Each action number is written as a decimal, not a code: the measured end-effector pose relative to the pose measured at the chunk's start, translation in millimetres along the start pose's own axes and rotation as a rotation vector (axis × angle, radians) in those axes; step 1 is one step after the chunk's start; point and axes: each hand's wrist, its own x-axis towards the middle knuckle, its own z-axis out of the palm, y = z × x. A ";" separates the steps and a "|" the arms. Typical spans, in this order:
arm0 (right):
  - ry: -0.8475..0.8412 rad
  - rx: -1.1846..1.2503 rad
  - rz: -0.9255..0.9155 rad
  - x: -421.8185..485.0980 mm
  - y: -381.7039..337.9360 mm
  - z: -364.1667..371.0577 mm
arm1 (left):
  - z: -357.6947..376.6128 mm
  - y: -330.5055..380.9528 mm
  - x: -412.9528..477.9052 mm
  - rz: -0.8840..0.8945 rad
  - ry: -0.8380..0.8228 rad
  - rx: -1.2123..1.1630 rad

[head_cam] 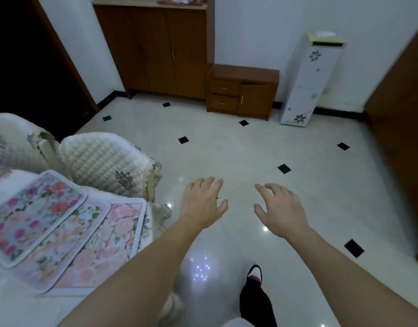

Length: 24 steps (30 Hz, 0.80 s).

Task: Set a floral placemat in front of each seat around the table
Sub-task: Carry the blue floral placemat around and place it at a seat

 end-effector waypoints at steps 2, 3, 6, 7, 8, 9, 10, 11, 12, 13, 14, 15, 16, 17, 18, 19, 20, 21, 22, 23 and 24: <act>-0.008 0.015 -0.029 37.7 4.8 6.7 | 4.3 -8.4 30.3 -0.022 -0.009 0.005; -0.012 0.021 -0.047 57.9 7.7 9.9 | 6.7 -12.8 46.5 -0.038 -0.018 0.004; -0.017 0.030 -0.109 126.5 18.6 17.1 | 12.8 -26.5 100.1 -0.091 -0.013 0.031; -0.010 0.036 -0.134 151.0 22.6 18.0 | 13.5 -30.9 119.0 -0.110 -0.016 0.039; 0.000 0.042 -0.161 175.8 26.8 18.2 | 14.2 -35.5 138.2 -0.129 -0.023 0.044; 0.009 0.047 -0.186 200.3 30.7 17.8 | 14.5 -40.0 157.1 -0.147 -0.029 0.054; 0.015 0.056 -0.206 224.5 34.0 16.7 | 13.9 -44.7 176.0 -0.162 -0.037 0.069; 0.017 0.067 -0.221 247.1 36.5 15.5 | 12.5 -49.8 194.0 -0.176 -0.047 0.084; 0.017 0.076 -0.238 268.0 38.1 14.5 | 11.5 -55.4 210.5 -0.192 -0.050 0.099; 0.012 0.083 -0.255 289.0 39.4 14.4 | 10.5 -61.5 226.5 -0.214 -0.043 0.108; 0.006 0.090 -0.272 308.9 40.1 14.6 | 9.3 -67.4 240.9 -0.240 -0.026 0.111; -0.003 0.095 -0.289 328.0 40.1 15.5 | 8.2 -73.4 253.7 -0.269 -0.008 0.107; -0.012 0.095 -0.310 346.1 39.2 16.6 | 7.4 -79.7 265.1 -0.295 0.006 0.101; -0.021 0.090 -0.335 362.8 37.1 17.8 | 6.5 -85.8 274.6 -0.319 0.012 0.098; -0.033 0.081 -0.361 378.4 33.9 18.2 | 6.1 -92.2 282.9 -0.341 0.008 0.102; -0.040 0.069 -0.387 393.7 30.1 19.2 | 6.3 -99.2 290.1 -0.365 0.006 0.108; -0.047 0.060 -0.414 410.6 24.7 20.9 | 6.6 -107.8 297.0 -0.394 0.004 0.111; -0.048 0.057 -0.434 424.5 20.8 22.0 | 6.2 -114.5 302.5 -0.416 0.003 0.107; -0.048 0.059 -0.453 438.4 16.0 23.1 | 6.1 -121.7 308.0 -0.436 0.000 0.102; -0.053 0.066 -0.477 454.6 8.4 25.4 | 7.2 -131.1 314.0 -0.461 -0.004 0.099; -0.058 0.069 -0.499 469.8 0.3 28.4 | 9.1 -140.8 320.0 -0.482 -0.009 0.097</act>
